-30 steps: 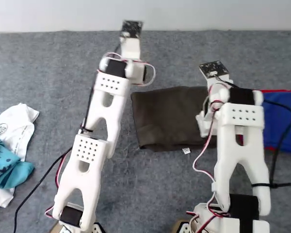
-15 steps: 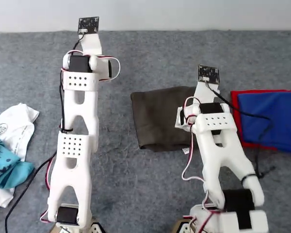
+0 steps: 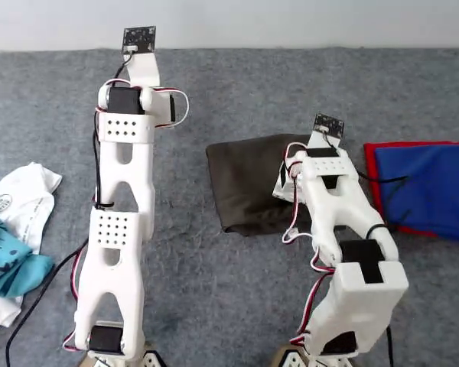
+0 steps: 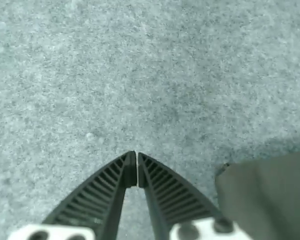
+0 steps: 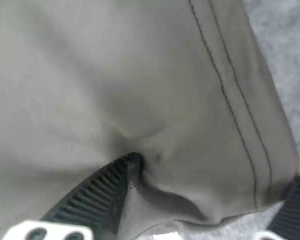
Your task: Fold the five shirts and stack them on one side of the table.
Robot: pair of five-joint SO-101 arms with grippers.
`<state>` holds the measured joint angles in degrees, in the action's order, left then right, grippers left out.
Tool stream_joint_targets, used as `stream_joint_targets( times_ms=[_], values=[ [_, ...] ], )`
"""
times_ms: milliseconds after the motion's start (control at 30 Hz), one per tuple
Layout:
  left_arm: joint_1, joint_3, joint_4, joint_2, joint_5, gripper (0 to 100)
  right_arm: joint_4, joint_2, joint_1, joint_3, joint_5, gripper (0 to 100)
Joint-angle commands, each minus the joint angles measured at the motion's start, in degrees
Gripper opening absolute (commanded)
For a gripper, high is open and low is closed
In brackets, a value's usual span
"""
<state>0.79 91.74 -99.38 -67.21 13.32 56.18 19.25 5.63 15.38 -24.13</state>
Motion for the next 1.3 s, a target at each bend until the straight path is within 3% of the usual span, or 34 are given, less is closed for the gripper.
stream_joint_targets(
  times_ms=[0, 200, 433, 700, 1067, 1267],
  values=[
    [-0.8, 3.6, -1.5, 0.9, -0.4, 1, -0.6, 3.1, -2.0, -1.4, 1.7, 27.3],
    [-1.0, 3.7, -1.8, 1.0, -1.5, 1, 1.2, 2.8, -2.2, -1.8, 9.0, 2.8],
    [-2.2, -0.4, -1.8, 7.7, -1.6, 1, 9.9, -5.3, -2.9, -7.1, 10.9, 1.5],
    [-5.3, -24.1, -1.4, 23.3, -2.6, 1, 17.7, -12.1, -4.9, -17.9, 20.7, 1.4],
    [-11.6, -53.1, 0.7, 48.8, -7.6, 1, 24.0, -9.2, -25.0, -34.4, 35.5, 1.3],
    [-12.3, -80.5, 10.1, 68.7, -9.3, 1, 23.5, -6.5, -36.0, -39.7, 41.3, 1.3]
  ],
)
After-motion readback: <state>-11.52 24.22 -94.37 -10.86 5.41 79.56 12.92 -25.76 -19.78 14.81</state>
